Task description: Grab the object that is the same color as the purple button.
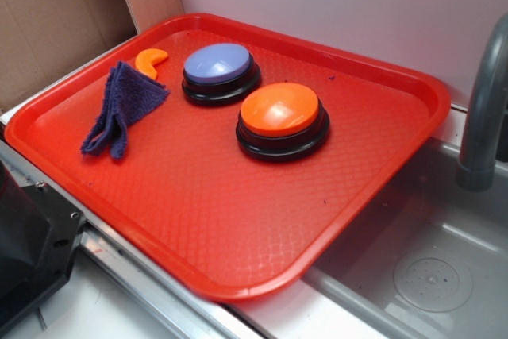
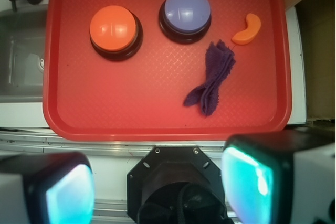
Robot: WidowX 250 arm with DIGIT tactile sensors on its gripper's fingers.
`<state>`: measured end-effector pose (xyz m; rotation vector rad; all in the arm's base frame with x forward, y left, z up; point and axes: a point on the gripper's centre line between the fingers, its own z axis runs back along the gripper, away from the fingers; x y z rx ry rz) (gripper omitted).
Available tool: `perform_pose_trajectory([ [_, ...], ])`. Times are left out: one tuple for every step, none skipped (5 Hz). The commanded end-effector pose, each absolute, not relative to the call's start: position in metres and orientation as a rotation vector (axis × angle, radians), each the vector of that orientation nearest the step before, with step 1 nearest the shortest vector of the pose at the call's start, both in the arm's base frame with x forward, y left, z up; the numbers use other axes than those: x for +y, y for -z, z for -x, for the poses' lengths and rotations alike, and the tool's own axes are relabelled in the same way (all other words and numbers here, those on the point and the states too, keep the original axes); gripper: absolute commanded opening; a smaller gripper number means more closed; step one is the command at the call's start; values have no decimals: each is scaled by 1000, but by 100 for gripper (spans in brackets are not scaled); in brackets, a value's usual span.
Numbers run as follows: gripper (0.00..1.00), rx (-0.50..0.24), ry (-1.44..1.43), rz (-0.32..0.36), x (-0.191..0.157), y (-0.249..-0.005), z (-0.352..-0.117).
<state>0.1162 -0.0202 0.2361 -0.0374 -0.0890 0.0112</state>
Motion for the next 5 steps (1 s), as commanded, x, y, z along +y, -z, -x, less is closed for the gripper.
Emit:
perform_pose_trajectory([
  [100, -89, -11, 37, -20, -236, -116],
  [100, -90, -61, 50, -13, -230, -121],
  [100, -97, -198, 16, -1, -212, -133],
  [100, -133, -344, -32, 15, -185, -148],
  [100, -106, -454, -66, 33, -151, -163],
])
